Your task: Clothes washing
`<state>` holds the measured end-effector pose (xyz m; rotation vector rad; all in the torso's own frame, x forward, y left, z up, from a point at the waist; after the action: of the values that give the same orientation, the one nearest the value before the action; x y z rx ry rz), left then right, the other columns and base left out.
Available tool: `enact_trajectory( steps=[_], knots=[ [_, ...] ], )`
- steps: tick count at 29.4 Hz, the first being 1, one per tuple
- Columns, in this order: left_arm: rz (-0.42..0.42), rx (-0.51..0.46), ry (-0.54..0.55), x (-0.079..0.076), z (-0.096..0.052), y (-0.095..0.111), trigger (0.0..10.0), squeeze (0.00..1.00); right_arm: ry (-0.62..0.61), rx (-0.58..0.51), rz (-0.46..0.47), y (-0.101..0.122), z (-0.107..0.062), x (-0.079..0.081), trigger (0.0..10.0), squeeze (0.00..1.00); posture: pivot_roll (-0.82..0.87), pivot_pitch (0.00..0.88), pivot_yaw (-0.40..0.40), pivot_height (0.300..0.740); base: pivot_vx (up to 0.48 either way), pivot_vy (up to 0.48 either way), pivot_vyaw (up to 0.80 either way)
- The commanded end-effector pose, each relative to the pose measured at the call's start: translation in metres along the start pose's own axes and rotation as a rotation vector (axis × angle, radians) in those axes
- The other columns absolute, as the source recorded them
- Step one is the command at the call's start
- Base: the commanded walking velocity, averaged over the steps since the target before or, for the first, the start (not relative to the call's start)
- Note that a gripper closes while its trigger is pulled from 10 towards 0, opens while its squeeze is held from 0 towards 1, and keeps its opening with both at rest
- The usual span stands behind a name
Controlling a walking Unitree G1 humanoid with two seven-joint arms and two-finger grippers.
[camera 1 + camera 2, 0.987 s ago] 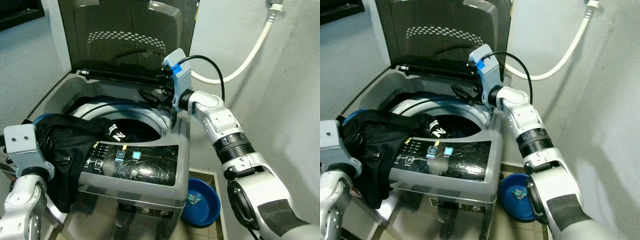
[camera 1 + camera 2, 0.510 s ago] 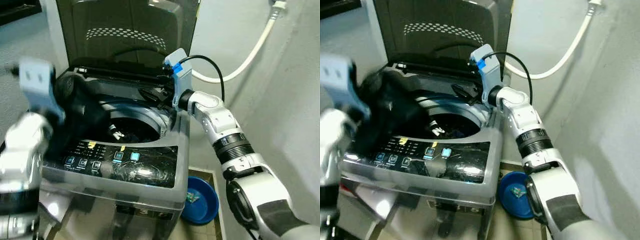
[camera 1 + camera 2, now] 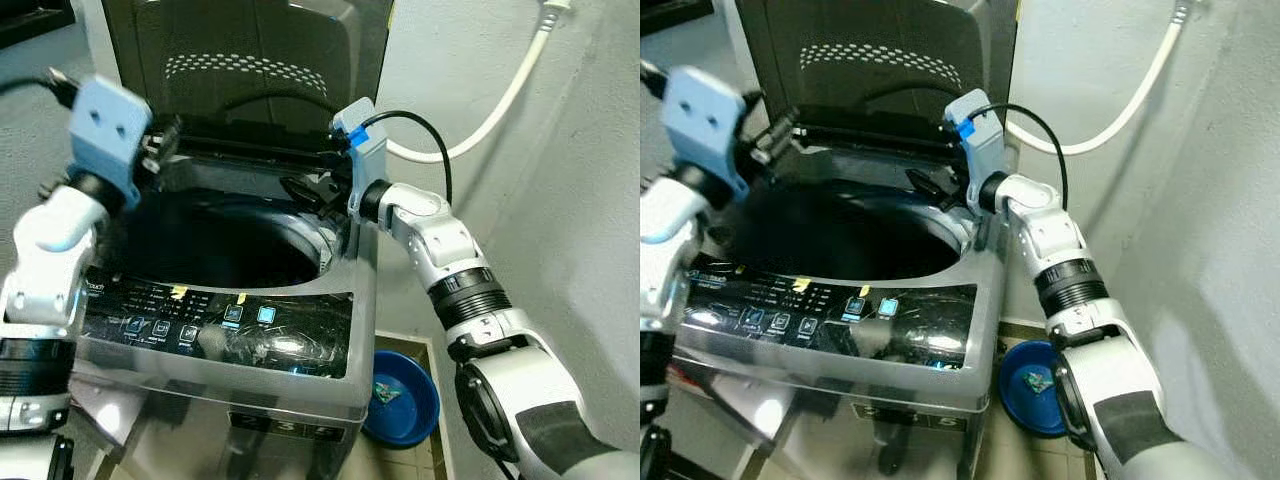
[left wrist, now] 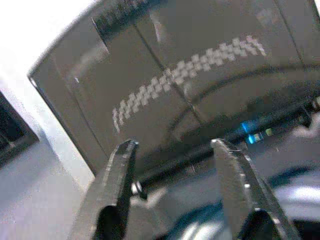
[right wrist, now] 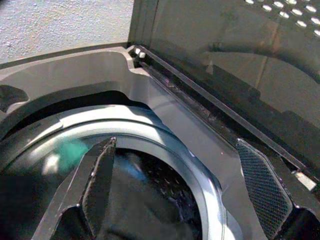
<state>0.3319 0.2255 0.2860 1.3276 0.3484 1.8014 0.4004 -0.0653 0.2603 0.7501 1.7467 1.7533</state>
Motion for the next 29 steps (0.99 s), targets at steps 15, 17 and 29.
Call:
enact_trajectory(
  steps=[15,17,29],
  knots=[
    [-0.173,0.045,0.012,-0.040,-0.031,-0.007,10.0,0.00,-0.077,-0.045,0.200,-0.024,-0.007,-0.013,10.0,0.98,0.18,0.000,-0.070,0.740,0.000,0.000,0.00],
    [-0.185,0.049,0.014,-0.044,-0.032,-0.007,10.0,0.00,-0.092,-0.044,0.229,-0.030,-0.008,-0.014,10.0,0.93,0.18,0.000,-0.070,0.740,0.000,0.000,-0.51],
    [-0.205,0.126,0.088,-0.053,-0.042,-0.012,10.0,0.00,-0.200,-0.144,0.379,-0.038,-0.012,-0.021,10.0,0.00,0.17,0.000,-0.063,0.740,0.000,0.000,-0.40]
  ],
)
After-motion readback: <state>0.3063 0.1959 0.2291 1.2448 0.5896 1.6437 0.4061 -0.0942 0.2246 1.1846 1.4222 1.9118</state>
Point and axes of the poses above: a point about 5 cm out from each wrist's last joint towards the gripper, its own z axis pointing out of the wrist towards the gripper, its own y axis along the axis of the wrist's last joint, x = y × z, the point moved 1 cm from there along z, pointing out of the wrist towards the gripper, and after that the axes turned 11 degrees about z, right-handed, at the moved point
